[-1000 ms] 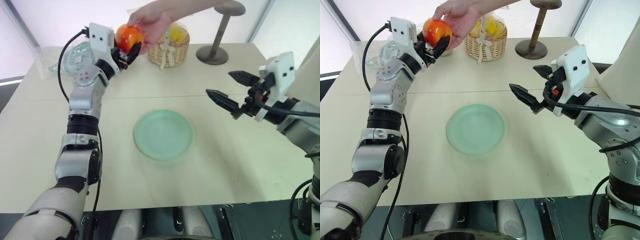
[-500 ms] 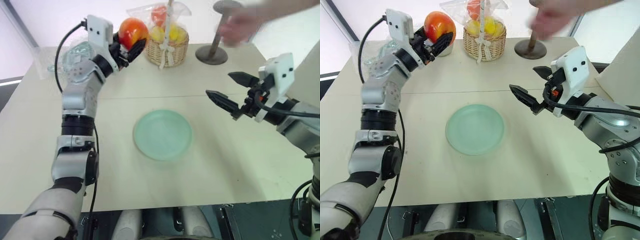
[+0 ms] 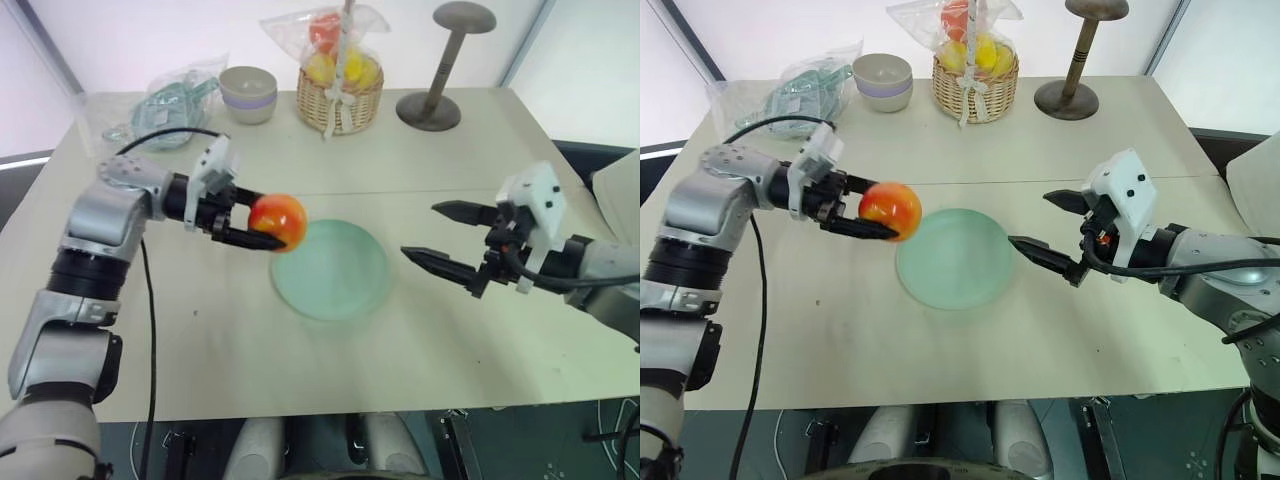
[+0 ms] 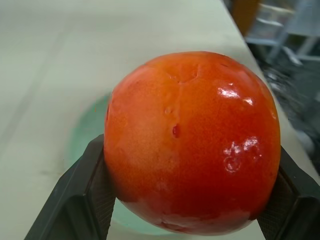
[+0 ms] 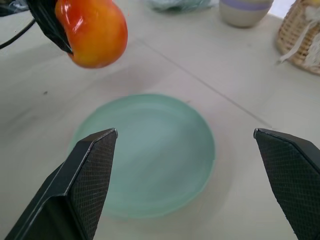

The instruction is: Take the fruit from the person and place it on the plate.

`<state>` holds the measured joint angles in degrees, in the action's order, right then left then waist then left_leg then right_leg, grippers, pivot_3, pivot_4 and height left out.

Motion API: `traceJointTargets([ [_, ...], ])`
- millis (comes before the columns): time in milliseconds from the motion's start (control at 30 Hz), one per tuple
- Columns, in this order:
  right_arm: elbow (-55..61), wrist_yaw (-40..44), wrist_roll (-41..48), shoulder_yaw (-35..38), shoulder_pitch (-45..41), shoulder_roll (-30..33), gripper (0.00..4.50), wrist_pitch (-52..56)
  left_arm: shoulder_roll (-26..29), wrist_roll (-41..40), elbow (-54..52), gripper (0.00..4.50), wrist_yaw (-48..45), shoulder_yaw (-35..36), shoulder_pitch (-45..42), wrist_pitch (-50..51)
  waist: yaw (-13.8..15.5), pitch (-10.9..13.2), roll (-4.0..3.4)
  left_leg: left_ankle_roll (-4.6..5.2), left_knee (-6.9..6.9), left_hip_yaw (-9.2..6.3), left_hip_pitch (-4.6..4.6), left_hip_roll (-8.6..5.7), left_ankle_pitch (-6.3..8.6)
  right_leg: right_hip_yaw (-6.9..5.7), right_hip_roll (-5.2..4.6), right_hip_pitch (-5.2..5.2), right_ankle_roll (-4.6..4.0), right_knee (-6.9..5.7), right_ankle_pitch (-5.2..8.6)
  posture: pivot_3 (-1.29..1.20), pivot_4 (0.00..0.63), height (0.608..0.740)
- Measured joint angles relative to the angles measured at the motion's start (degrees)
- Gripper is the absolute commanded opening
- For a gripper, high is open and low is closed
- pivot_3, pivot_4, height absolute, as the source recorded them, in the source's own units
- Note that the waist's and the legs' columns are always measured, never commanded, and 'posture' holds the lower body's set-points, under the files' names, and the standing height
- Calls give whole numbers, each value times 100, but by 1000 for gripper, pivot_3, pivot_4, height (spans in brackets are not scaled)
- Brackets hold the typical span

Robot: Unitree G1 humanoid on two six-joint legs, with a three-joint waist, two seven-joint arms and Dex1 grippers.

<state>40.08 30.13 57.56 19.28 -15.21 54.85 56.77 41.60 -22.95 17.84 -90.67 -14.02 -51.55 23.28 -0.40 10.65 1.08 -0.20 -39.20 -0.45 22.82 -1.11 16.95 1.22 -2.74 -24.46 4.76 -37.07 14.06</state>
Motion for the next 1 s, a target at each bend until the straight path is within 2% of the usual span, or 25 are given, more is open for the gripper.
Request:
traceJointTargets([
  [100, 54, 184, -35, -115, 179, 89, 4500, -14, -12, 1, 306, 2961, -132, -537, -257, -416, -13, 0, 0, 1, 0, -1, 2, 1, 1, 1, -1, -1, 0, 0, 0, 0, 150, 740],
  [333, 159, 252, -102, -217, 359, 126, 4500, -29, -163, 37, 1018, 2961, -163, -779, -585, -1134, -20, 0, 0, 2, 0, -1, 2, 4, 1, 1, 2, -5, 1, -3, 0, 0, 150, 740],
  [600, 250, 174, -212, -260, 531, 112, 4500, -77, -1381, 1135, 2209, 2961, 321, -751, -673, -2775, 79, 1, 3, 3, -3, -1, 14, -3, 1, -1, 5, -11, 3, 1, -1, 0, 150, 740],
  [767, 263, 107, -219, -253, 583, 111, 4500, -83, -1734, 1478, 2573, 2961, 491, -724, -531, -3508, 78, 1, 2, 5, -3, -1, 15, 2, 2, 0, 3, -14, 3, -1, -1, 0, 150, 740],
  [833, 275, 70, -213, -243, 609, 111, 4500, -82, -1812, 1564, 2709, 3997, 515, -724, -470, -3633, 86, 1, 2, 5, -3, -1, 15, 2, 2, -1, 4, -14, 3, -2, -1, 0, 150, 740],
  [867, 291, 53, -208, -236, 623, 111, 4500, -82, -1837, 1611, 2748, 4351, 524, -720, -461, -3688, 94, 1, 2, 5, -3, -2, 15, 2, 2, -1, 5, -14, 3, -2, -1, 0, 150, 740],
  [1000, 349, 11, -150, -208, 629, 111, 4500, -82, -1931, 1692, 2874, 4438, 589, -669, -461, -3880, 107, 1, 2, 5, -3, -1, 16, 0, 2, -2, 6, -14, 3, -2, -1, 0, 150, 740],
])
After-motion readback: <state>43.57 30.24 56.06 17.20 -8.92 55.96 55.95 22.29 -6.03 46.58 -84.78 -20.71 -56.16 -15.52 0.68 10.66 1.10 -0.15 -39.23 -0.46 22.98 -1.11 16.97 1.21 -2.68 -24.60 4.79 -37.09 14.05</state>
